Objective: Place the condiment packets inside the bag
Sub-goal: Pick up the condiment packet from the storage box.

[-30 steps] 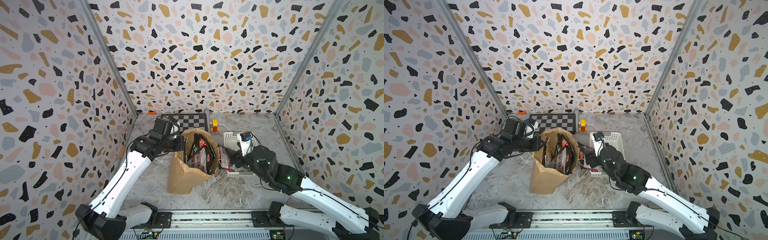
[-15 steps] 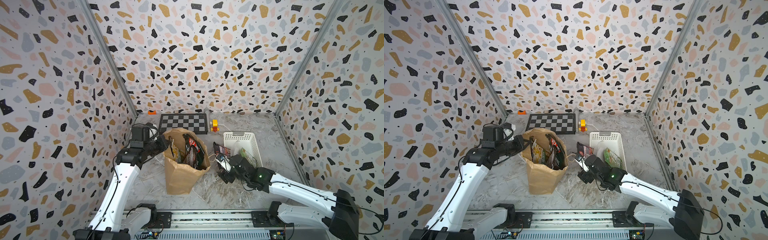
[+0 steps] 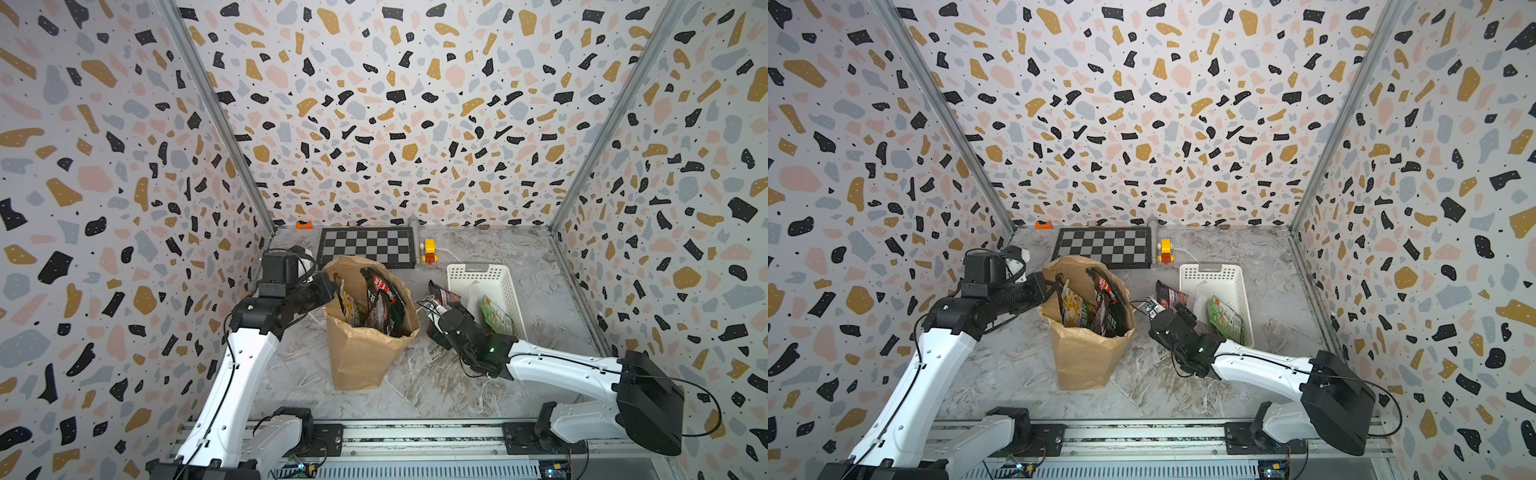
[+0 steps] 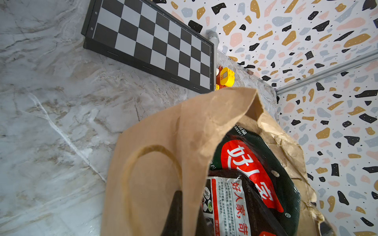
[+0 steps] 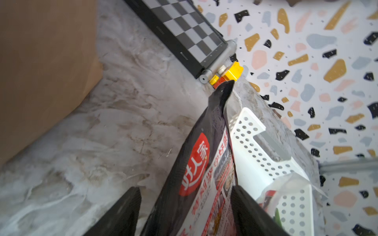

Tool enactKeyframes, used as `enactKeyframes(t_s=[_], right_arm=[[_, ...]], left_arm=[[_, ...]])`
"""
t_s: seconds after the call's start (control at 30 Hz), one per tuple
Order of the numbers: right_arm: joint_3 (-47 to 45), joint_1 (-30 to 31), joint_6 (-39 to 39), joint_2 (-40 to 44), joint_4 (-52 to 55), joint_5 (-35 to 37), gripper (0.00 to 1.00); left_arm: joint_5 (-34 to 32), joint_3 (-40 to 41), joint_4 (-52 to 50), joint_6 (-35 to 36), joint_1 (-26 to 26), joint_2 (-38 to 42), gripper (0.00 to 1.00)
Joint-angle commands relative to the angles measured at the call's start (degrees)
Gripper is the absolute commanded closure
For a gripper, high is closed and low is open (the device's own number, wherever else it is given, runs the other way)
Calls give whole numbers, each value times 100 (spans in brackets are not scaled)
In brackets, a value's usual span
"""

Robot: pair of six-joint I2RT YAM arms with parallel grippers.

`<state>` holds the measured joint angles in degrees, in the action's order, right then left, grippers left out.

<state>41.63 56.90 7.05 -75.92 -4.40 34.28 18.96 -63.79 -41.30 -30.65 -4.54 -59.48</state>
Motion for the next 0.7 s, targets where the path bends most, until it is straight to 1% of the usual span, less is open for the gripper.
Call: enactKeyframes(t_s=[0.0, 0.03, 0.17, 0.2, 0.37, 0.5, 0.57, 0.67], right_arm=[[46, -120, -48, -19, -218, 856, 43], [73, -153, -83, -31, -173, 917, 51], [242, -234, -266, 245, 99, 1062, 95], [312, -251, -314, 385, 190, 1071, 100], [935, -321, -324, 1220, 647, 926, 100], [1744, -325, -44, 1535, 1166, 646, 100], [2265, -322, 95, 1557, 1362, 344, 100], [3183, -319, 164, 1452, 1653, -313, 100]], left_arm=[[33, -98, -167, 146, 14, -58, 100], [63, -103, -180, 147, 14, -81, 100], [252, -204, -272, 252, -7, -225, 100], [259, -230, -284, 278, -35, -248, 100], [144, -448, -427, 362, -401, -380, 100], [80, -532, -456, 368, -609, -441, 100], [92, -547, -466, 389, -655, -475, 100], [116, -551, -463, 414, -701, -521, 100]])
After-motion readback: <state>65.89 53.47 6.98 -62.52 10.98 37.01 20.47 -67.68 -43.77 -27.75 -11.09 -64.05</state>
